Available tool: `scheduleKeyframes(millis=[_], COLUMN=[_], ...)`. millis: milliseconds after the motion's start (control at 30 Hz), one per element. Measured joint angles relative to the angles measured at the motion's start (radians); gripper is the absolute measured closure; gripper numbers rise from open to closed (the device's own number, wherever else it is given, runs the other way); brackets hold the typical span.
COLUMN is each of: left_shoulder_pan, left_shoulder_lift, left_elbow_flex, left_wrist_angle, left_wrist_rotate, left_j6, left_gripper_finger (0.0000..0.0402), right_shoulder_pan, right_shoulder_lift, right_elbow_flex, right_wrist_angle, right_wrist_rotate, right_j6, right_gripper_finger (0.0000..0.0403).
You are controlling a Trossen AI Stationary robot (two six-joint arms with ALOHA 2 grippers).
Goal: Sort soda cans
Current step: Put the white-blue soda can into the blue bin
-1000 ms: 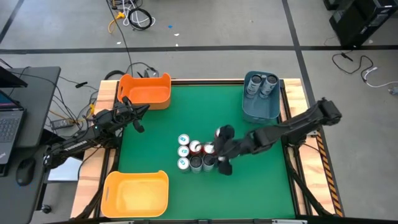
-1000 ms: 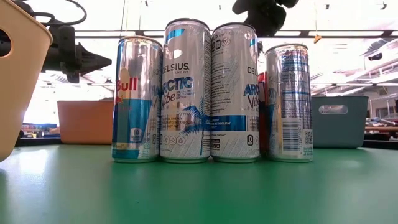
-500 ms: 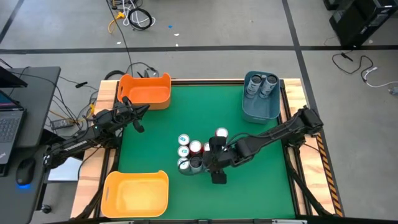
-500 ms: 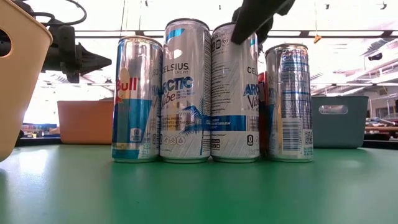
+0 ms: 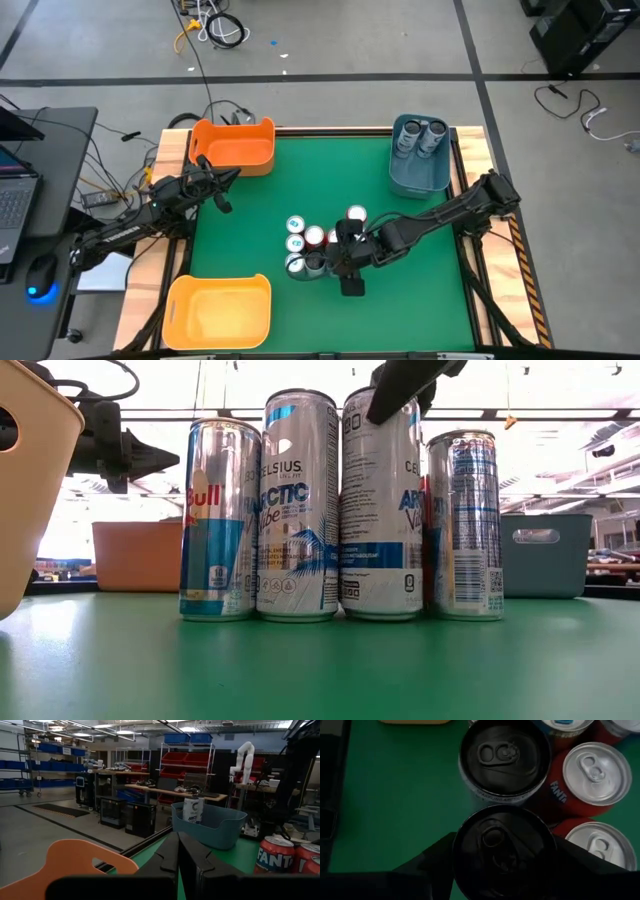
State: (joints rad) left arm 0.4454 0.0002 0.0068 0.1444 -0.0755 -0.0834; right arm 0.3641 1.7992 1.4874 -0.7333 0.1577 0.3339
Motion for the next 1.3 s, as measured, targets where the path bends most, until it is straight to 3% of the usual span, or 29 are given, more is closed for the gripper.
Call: scheduleKeyframes(millis=[233, 400, 533, 733, 900, 1033, 1300], left_shoulder_pan=[0.000, 0.000, 0.000, 0.000, 0.000, 0.000, 0.000], left_shoulder_lift=[0.000, 0.000, 0.000, 0.000, 0.000, 0.000, 0.000], left_elbow_flex=[0.000, 0.000, 0.000, 0.000, 0.000, 0.000, 0.000], left_wrist_angle=[0.000, 0.000, 0.000, 0.000, 0.000, 0.009, 0.023], left_wrist_rotate=[0.000, 0.000, 0.000, 0.000, -0.001, 0.006, 0.009], left_j6=[0.000, 0.000, 0.000, 0.000, 0.000, 0.000, 0.000], left_gripper_finger=[0.0391, 0.0391, 0.0391, 0.0391, 0.0391, 0.0391, 0.0391], right_shoulder_pan=[0.003, 0.013, 0.010, -0.082, -0.223, -0.377, -0.616], right_shoulder_lift=[0.000, 0.000, -0.002, -0.004, -0.098, -0.198, -0.483], right_elbow_flex=[0.147, 0.326, 0.497, 0.741, 0.746, 0.661, 0.289], right_wrist_angle=[-0.110, -0.252, -0.445, -0.859, -0.838, -0.834, -0.842], right_wrist_rotate=[-0.058, -0.025, 0.100, 0.381, 0.381, 0.405, 0.368], right_j6=[0.037, 0.062, 0.085, 0.320, 0.295, 0.266, 0.318], right_gripper_finger=[0.0158, 0.0158, 0.0158, 0.0158, 0.0158, 0.0158, 0.0158])
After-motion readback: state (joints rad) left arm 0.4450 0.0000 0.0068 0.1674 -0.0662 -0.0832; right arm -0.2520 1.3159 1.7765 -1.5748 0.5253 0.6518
